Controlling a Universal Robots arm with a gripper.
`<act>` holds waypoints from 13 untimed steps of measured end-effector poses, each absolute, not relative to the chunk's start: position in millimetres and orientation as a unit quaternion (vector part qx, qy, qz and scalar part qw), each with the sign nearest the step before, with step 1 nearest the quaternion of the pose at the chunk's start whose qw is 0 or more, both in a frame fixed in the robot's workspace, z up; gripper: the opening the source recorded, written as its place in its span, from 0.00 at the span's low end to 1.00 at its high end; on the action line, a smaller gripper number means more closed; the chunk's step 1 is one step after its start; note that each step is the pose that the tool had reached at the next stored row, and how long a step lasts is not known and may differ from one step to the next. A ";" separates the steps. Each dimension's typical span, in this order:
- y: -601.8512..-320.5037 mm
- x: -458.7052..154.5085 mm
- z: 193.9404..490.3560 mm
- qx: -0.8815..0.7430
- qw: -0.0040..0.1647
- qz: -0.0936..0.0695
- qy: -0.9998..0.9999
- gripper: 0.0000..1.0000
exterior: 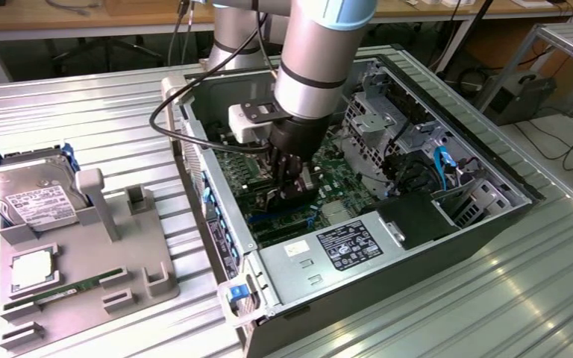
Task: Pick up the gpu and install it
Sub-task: 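Insert the gpu into the slot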
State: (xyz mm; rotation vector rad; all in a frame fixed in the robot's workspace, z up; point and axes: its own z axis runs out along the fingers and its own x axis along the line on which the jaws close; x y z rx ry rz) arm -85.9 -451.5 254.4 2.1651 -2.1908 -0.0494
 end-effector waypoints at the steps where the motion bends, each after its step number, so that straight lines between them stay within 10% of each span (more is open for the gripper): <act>1: -451.5 -85.9 254.3 0.703 0.031 -0.016 -0.711 0.26; 13: -451.4 -85.9 259.3 0.702 0.031 -0.016 -0.711 0.40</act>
